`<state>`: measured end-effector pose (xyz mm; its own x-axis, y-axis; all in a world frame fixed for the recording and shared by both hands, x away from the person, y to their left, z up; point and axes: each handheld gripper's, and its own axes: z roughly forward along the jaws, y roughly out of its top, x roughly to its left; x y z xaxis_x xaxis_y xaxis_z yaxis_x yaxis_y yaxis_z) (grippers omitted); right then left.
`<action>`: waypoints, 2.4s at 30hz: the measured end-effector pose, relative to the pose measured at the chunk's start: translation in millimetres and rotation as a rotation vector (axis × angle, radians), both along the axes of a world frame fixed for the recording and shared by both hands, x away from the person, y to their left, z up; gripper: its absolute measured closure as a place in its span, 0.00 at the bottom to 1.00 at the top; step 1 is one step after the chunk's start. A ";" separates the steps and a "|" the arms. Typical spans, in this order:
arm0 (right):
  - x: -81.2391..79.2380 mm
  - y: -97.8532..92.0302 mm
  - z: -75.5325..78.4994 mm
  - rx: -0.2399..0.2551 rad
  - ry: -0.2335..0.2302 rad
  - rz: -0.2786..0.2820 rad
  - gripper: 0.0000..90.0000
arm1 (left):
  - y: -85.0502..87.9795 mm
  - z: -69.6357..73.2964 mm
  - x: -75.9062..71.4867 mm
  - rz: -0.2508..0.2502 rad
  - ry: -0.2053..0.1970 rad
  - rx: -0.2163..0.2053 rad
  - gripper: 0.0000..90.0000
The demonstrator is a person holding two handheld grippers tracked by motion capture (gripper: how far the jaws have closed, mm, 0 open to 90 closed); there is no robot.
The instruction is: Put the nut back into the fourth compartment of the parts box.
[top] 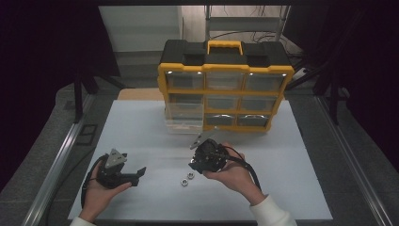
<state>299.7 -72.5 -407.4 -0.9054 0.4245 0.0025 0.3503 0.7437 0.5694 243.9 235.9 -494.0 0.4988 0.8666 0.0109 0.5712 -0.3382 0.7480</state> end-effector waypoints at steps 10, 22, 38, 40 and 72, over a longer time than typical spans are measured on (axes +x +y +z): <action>1.3 -3.5 11.7 0.028 0.001 -0.007 0.78 | 1.2 -0.1 0.0 0.011 0.001 -0.003 0.14; 8.9 -0.2 28.8 0.050 -0.011 -0.008 0.78 | -0.3 0.3 0.3 0.002 0.001 -0.001 0.14; 30.3 8.9 53.1 0.085 -0.028 -0.023 0.78 | 0.0 -0.3 0.6 0.002 0.002 0.001 0.14; 31.1 11.2 56.8 0.087 -0.034 -0.023 0.78 | 0.2 -0.1 0.6 0.002 0.002 0.000 0.14; 87.8 32.9 86.6 0.100 -0.116 -0.185 0.78 | 1.9 -0.3 0.8 0.007 0.003 -0.001 0.14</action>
<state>387.5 -39.6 -320.8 -0.8089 0.5861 -0.0467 0.4032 0.6108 0.6814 244.7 237.9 -494.3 0.4927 0.8701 0.0090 0.5756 -0.3337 0.7465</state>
